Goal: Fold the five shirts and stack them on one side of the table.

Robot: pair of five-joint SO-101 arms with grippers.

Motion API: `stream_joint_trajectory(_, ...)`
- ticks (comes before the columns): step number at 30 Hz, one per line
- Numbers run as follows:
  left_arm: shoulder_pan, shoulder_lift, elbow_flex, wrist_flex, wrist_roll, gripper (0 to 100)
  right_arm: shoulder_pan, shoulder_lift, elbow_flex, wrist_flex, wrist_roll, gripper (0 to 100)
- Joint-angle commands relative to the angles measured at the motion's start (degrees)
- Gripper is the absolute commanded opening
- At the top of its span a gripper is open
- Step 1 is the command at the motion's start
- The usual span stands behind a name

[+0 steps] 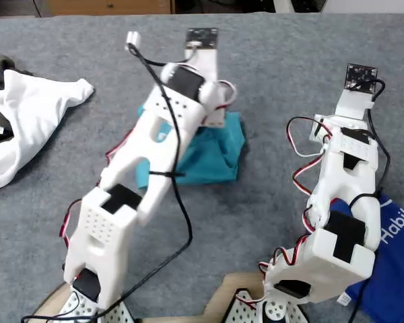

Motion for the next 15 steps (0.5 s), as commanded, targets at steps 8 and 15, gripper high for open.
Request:
stream_joint_trajectory(8,5.4,7.8,-2.8,-7.0,0.8,3,0.8,-0.3,-2.8,-1.3,-0.5,0.5)
stream_joint_trajectory(15,5.5,13.0,-9.6,-6.8,0.8,3,0.8,-0.3,-2.8,-1.3,-0.5,0.5)
